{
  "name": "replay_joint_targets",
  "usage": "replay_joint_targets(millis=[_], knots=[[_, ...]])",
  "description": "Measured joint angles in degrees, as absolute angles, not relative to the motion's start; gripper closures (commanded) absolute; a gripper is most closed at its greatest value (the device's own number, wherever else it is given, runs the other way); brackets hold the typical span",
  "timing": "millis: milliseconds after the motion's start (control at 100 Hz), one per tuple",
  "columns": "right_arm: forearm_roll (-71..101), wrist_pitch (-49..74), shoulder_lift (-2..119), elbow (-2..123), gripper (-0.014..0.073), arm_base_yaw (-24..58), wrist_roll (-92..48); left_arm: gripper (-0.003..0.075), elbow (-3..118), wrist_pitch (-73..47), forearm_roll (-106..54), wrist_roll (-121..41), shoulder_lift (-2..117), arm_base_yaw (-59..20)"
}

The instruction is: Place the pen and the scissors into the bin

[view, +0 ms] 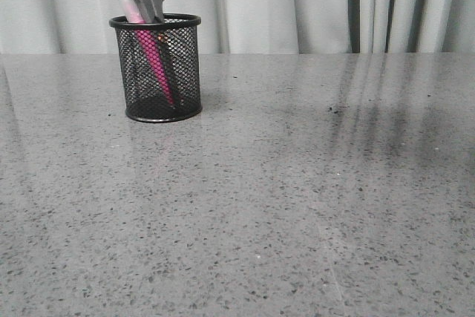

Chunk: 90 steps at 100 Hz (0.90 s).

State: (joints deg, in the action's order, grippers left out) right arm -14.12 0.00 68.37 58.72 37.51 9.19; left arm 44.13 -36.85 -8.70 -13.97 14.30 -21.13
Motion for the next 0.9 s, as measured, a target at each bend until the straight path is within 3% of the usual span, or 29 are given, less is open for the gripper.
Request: replay_joint_targets(millis=[220,410,630,900], knots=[[-15.8,7.3,48.9,38.2,0.0662,37.4,9.1,0.0739,32.8,-39.0,-8.4,-13.4,0.9,-20.0],[-16.0,9.9,35.1,26.2,0.0662,37.4,9.1,0.0739,27.7,-39.7,-8.4,-13.4,-0.3,-20.0],[-16.0,10.0,23.5,22.5,0.0662,37.4,9.1,0.0739,25.7,-39.8,-8.4,-13.2,-0.3,-20.0],[-16.0,10.0,21.6,22.5,0.0662,37.4,9.1,0.0739,23.7,-39.8,-8.4,-13.2,-0.3,-20.0]])
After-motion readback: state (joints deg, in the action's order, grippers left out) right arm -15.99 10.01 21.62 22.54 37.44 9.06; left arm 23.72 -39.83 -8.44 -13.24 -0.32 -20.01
